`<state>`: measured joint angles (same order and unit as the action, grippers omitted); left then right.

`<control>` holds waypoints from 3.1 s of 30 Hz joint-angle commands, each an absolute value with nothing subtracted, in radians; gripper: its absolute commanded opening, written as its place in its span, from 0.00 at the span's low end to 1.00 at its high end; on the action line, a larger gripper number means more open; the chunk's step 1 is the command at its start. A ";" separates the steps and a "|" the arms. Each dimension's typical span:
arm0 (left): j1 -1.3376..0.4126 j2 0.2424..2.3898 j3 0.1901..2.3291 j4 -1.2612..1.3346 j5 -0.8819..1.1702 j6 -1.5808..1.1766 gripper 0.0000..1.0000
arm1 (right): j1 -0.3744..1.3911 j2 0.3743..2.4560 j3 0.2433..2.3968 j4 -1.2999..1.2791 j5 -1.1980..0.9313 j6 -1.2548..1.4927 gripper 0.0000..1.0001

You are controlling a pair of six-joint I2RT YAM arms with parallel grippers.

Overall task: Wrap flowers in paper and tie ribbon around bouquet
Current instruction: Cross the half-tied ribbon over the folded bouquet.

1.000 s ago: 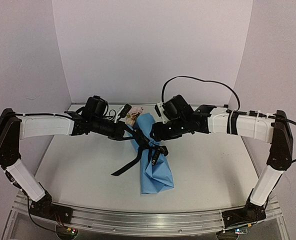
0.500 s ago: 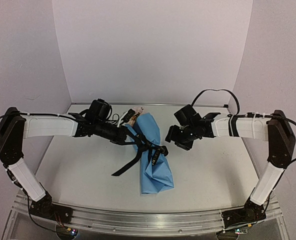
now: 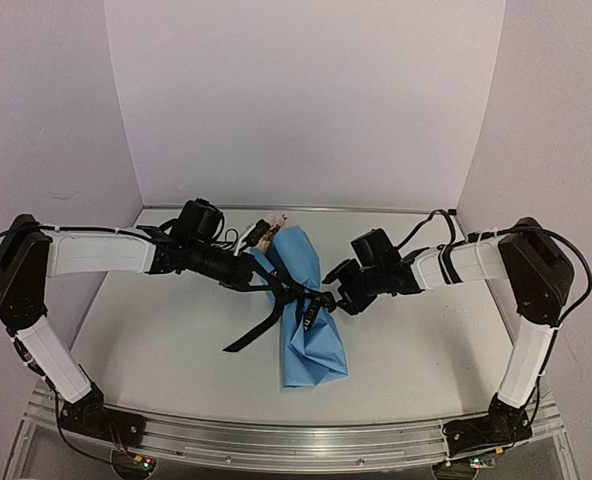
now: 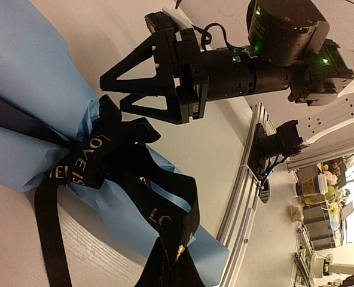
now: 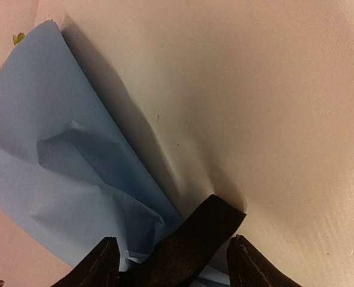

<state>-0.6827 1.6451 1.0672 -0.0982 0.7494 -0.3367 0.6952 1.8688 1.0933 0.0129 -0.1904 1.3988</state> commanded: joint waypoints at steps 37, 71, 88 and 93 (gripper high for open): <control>-0.702 1.624 1.107 -0.111 0.775 -0.278 0.00 | 0.738 1.833 1.350 -0.164 -0.037 1.003 0.04; -0.764 1.794 1.194 0.076 0.655 -0.298 0.10 | 0.767 1.872 1.451 -0.137 -0.214 0.815 0.59; -0.764 1.837 1.243 0.064 0.605 -0.314 0.33 | 0.753 1.687 1.314 -0.171 -0.060 0.845 0.86; -0.764 1.850 1.272 0.053 0.576 -0.324 0.43 | 0.753 1.619 1.248 -0.207 -0.020 0.819 0.85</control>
